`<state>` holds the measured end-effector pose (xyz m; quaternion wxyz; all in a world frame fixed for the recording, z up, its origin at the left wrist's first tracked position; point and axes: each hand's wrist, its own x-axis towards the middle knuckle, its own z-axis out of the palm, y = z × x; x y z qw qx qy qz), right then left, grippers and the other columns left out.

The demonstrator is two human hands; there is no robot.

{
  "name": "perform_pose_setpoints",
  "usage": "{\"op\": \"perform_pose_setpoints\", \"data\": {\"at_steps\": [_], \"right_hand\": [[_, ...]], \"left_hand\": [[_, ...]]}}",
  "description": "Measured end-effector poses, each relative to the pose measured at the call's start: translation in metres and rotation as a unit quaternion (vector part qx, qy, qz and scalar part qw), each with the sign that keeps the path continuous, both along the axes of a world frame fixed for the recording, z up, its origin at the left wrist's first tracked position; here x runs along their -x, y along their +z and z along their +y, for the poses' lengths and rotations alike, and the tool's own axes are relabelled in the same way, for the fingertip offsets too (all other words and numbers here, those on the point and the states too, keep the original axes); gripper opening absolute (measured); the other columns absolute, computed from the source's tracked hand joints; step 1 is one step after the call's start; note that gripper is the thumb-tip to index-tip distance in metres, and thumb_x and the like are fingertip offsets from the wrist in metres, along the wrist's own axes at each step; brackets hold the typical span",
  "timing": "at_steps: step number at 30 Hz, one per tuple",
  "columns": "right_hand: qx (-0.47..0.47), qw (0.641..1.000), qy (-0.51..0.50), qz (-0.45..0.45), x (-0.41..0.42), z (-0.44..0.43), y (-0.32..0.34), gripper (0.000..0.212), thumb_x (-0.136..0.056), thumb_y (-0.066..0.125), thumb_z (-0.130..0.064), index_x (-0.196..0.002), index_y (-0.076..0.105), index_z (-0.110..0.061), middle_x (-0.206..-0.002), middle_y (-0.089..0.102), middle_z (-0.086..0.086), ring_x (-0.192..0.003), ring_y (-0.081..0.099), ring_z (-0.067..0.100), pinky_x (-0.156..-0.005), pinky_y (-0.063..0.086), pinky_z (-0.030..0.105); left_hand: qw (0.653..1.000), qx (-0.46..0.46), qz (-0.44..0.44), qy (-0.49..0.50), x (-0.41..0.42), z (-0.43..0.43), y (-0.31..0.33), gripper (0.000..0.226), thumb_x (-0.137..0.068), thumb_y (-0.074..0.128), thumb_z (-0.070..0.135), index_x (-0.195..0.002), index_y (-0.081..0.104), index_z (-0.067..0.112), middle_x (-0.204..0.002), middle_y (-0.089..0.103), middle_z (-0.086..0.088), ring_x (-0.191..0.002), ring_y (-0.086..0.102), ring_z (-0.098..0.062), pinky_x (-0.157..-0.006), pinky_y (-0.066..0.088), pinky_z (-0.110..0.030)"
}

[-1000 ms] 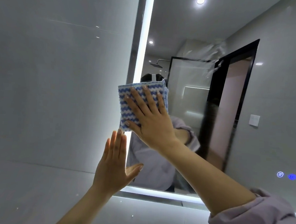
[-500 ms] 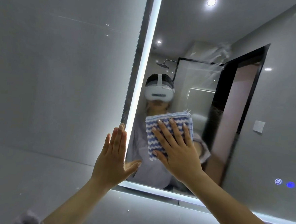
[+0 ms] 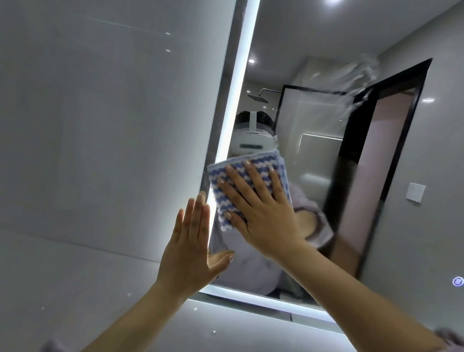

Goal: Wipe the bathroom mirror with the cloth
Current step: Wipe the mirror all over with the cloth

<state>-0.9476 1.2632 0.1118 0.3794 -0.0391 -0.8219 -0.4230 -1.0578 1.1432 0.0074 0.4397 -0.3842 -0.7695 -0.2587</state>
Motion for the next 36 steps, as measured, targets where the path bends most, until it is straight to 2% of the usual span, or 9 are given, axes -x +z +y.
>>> {"op": "perform_pose_setpoints", "data": {"at_steps": [7, 14, 18, 21, 23, 26, 28, 32, 36], "right_hand": [[-0.082, 0.996, 0.005, -0.019, 0.034, -0.02, 0.035, 0.06, -0.101, 0.02, -0.052, -0.152, 0.007, -0.024, -0.161, 0.011, 0.001, -0.147, 0.002, 0.026, -0.118, 0.0, 0.049], [-0.083, 0.996, 0.011, -0.029, 0.032, -0.024, 0.041, 0.059, -0.101, 0.012, -0.051, -0.154, 0.01, -0.025, -0.161, 0.009, 0.0, -0.148, 0.005, 0.025, -0.119, 0.0, 0.046], [-0.076, 0.996, 0.014, -0.049, 0.03, -0.024, 0.044, 0.059, -0.1, 0.009, -0.051, -0.154, 0.003, -0.025, -0.161, 0.0, -0.001, -0.146, -0.009, 0.023, -0.117, -0.01, 0.046], [-0.068, 0.997, 0.015, -0.047, 0.03, -0.025, 0.061, 0.059, -0.099, 0.004, -0.052, -0.151, -0.009, -0.026, -0.159, -0.013, -0.002, -0.145, -0.017, 0.024, -0.115, -0.017, 0.045], [-0.04, 0.999, 0.022, -0.022, 0.033, -0.026, 0.086, 0.058, -0.099, 0.005, -0.052, -0.149, -0.012, -0.027, -0.159, -0.013, -0.002, -0.147, -0.015, 0.024, -0.116, -0.017, 0.045], [-0.005, 0.999, 0.034, 0.013, 0.036, -0.031, 0.127, 0.058, -0.1, 0.011, -0.05, -0.152, -0.001, -0.028, -0.162, 0.0, -0.002, -0.149, -0.004, 0.026, -0.119, -0.009, 0.046], [0.006, 0.999, 0.036, 0.036, 0.037, -0.033, 0.146, 0.06, -0.099, 0.009, -0.05, -0.154, 0.007, -0.026, -0.162, 0.003, -0.002, -0.149, -0.001, 0.026, -0.119, -0.006, 0.047], [0.005, 0.997, 0.038, 0.064, 0.043, -0.034, 0.15, 0.059, -0.101, 0.012, -0.047, -0.154, 0.007, -0.023, -0.162, 0.003, -0.001, -0.149, -0.001, 0.027, -0.119, -0.008, 0.047], [0.031, 0.995, 0.044, 0.085, 0.048, -0.033, 0.137, 0.061, -0.102, 0.015, -0.047, -0.155, 0.005, -0.019, -0.162, 0.002, 0.001, -0.149, -0.003, 0.025, -0.119, -0.01, 0.047]], "left_hand": [[1.0, -0.026, 0.017, -0.002, 0.0, 0.001, 0.0, 0.101, -0.078, 0.043, 0.075, -0.148, 0.019, 0.006, -0.154, 0.019, -0.011, -0.141, 0.024, -0.029, -0.112, 0.024, -0.048], [1.0, -0.022, 0.018, 0.005, 0.002, 0.003, -0.001, 0.099, -0.08, 0.034, 0.076, -0.149, 0.018, 0.008, -0.153, 0.018, -0.009, -0.139, 0.024, -0.028, -0.111, 0.025, -0.048], [1.0, -0.004, 0.004, 0.005, 0.002, 0.001, 0.0, 0.1, -0.08, 0.035, 0.077, -0.15, 0.018, 0.007, -0.155, 0.017, -0.01, -0.141, 0.023, -0.028, -0.113, 0.023, -0.046], [1.0, 0.012, -0.003, 0.008, 0.001, -0.002, -0.001, 0.102, -0.082, 0.033, 0.077, -0.151, 0.012, 0.006, -0.159, 0.012, -0.011, -0.145, 0.018, -0.029, -0.121, 0.012, -0.038], [1.0, 0.013, -0.008, 0.003, -0.001, -0.004, -0.001, 0.102, -0.083, 0.033, 0.077, -0.152, 0.01, 0.005, -0.16, 0.011, -0.012, -0.146, 0.014, -0.029, -0.121, 0.009, -0.037], [1.0, 0.016, -0.014, -0.001, -0.003, -0.006, 0.001, 0.101, -0.083, 0.033, 0.077, -0.151, 0.011, 0.005, -0.159, 0.013, -0.013, -0.145, 0.018, -0.032, -0.118, 0.019, -0.042], [0.999, 0.025, -0.023, -0.002, -0.003, -0.007, 0.002, 0.101, -0.083, 0.032, 0.077, -0.152, 0.012, 0.006, -0.16, 0.014, -0.013, -0.146, 0.018, -0.031, -0.12, 0.017, -0.042], [0.999, 0.031, -0.035, 0.0, -0.004, -0.008, 0.004, 0.101, -0.082, 0.036, 0.077, -0.151, 0.019, 0.005, -0.159, 0.017, -0.012, -0.145, 0.018, -0.03, -0.119, 0.003, -0.037], [1.0, 0.02, -0.017, -0.001, -0.001, -0.006, 0.001, 0.101, -0.081, 0.037, 0.077, -0.15, 0.02, 0.005, -0.158, 0.019, -0.013, -0.144, 0.021, -0.032, -0.12, 0.013, -0.042]]}}
